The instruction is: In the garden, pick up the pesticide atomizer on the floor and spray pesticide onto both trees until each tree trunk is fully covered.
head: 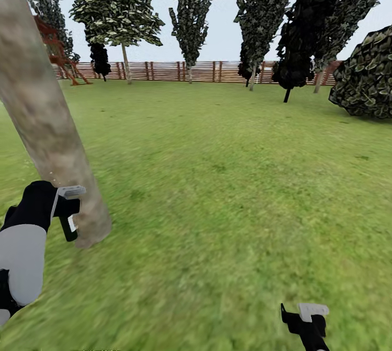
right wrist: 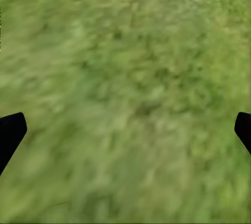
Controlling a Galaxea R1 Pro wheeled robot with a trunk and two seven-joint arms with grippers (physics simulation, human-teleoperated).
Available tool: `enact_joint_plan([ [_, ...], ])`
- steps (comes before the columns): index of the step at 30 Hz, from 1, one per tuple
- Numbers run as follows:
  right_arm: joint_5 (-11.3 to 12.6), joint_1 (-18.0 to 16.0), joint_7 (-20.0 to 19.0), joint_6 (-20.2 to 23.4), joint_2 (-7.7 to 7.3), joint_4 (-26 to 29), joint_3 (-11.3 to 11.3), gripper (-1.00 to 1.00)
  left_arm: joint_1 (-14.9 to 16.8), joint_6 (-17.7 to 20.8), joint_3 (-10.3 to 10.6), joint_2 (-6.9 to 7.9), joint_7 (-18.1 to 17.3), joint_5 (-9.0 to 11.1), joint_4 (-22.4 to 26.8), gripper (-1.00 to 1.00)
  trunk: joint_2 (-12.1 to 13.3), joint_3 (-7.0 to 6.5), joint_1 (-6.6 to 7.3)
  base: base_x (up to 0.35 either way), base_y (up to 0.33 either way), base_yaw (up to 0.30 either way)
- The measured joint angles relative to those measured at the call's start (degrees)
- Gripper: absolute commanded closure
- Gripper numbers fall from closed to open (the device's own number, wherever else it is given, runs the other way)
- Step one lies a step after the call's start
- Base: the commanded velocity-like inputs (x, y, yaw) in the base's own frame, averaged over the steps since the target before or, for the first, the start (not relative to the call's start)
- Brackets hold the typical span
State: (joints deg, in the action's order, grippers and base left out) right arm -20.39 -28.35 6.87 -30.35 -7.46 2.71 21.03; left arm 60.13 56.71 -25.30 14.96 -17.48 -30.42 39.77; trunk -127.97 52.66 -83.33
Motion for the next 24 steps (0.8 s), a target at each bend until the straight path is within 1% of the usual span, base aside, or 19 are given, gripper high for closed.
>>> enact_joint_plan([
  [5,0.0,0.0,0.0,0.05,0.0,0.0,0.0,-1.0,0.0,0.0,0.0,0.56,0.01,-0.2,0.08,1.0,0.0,0.0,0.0,0.089,-0.265,0.275],
  [8,0.0,0.0,0.0,0.01,0.0,0.0,0.0,-1.0,0.0,-0.02,0.0,0.63,0.09,-0.28,0.08,1.0,0.0,0.0,0.0,0.089,-0.265,0.278],
  [14,0.0,0.0,0.0,0.05,0.0,0.0,0.0,-1.0,0.0,-0.07,-0.23,0.44,0.29,-0.08,0.09,1.0,0.0,0.0,0.01,0.129,-0.25,0.278],
  [18,0.0,0.01,-0.02,0.05,0.0,0.01,0.01,-1.0,0.01,-0.05,-0.27,0.22,0.36,0.02,0.09,1.0,0.0,0.0,0.01,0.186,-0.096,0.278],
  [20,0.01,0.01,-0.02,0.08,0.0,0.01,0.02,-1.0,0.11,-0.12,-0.09,-0.15,0.41,0.16,0.44,1.0,0.0,0.0,0.0,0.026,-0.01,0.273],
  [21,0.01,0.01,-0.02,0.09,0.0,0.01,0.02,-1.0,0.15,-0.21,-0.03,-0.43,0.62,0.08,1.49,1.0,0.0,0.0,-0.01,0.008,-0.003,0.197],
  [23,0.01,0.01,-0.02,0.09,0.0,0.01,0.02,-1.0,0.17,-0.26,0.07,-1.31,0.99,0.05,2.15,1.0,0.0,0.0,-0.01,0.004,-0.002,0.099],
  [24,0.0,0.01,-0.02,0.08,0.0,0.01,0.02,-1.0,0.18,-0.23,0.1,-2.03,1.33,0.11,2.31,1.0,0.0,0.0,-0.01,0.001,-0.001,0.034],
])
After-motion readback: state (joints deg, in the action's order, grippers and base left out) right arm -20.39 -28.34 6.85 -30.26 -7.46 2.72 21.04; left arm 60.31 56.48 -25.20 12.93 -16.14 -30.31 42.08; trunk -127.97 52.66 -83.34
